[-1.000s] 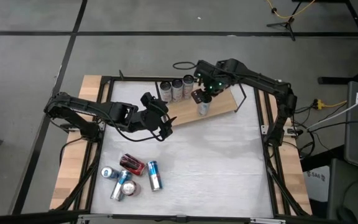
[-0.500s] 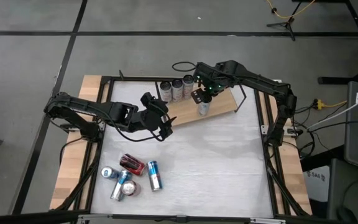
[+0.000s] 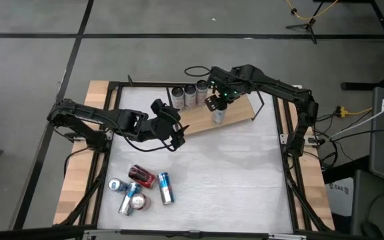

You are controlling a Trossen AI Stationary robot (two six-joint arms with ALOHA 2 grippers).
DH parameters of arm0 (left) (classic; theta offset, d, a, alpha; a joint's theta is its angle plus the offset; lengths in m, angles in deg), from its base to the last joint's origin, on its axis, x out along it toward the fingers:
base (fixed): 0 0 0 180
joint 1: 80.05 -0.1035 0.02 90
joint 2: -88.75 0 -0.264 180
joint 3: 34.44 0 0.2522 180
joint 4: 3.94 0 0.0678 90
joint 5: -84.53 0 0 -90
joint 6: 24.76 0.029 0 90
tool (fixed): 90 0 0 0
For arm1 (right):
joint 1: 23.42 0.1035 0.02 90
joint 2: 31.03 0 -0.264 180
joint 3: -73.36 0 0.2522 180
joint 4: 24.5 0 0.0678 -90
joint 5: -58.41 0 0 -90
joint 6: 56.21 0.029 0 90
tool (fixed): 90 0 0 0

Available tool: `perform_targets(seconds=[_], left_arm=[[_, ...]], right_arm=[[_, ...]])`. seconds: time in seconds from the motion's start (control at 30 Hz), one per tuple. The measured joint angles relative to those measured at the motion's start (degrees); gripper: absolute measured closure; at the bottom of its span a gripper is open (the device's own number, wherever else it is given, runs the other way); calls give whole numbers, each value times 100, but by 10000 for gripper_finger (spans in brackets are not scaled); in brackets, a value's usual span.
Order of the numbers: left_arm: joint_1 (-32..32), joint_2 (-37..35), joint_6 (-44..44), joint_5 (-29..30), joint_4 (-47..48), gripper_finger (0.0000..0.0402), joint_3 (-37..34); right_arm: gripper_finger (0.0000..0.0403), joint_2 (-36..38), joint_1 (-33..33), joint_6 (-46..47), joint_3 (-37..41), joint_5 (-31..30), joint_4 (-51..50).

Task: Place canned beverage on shelf
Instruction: Put the white pink soda can on the shelf aligned with the other white pink soda cans

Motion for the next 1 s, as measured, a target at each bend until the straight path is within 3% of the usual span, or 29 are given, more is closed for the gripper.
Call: perform_targets(seconds=[0.3, 0.7, 1.0], left_arm=[[0, 0, 2, 0, 0, 72, 0], [2, 0, -4, 1, 0, 72, 0], [1, 0, -9, 0, -2, 72, 0]], right_arm=[[152, 0, 0, -2, 0, 0, 0], [36, 0, 2, -2, 0, -139, 1], [22, 0, 2, -2, 0, -116, 1]])
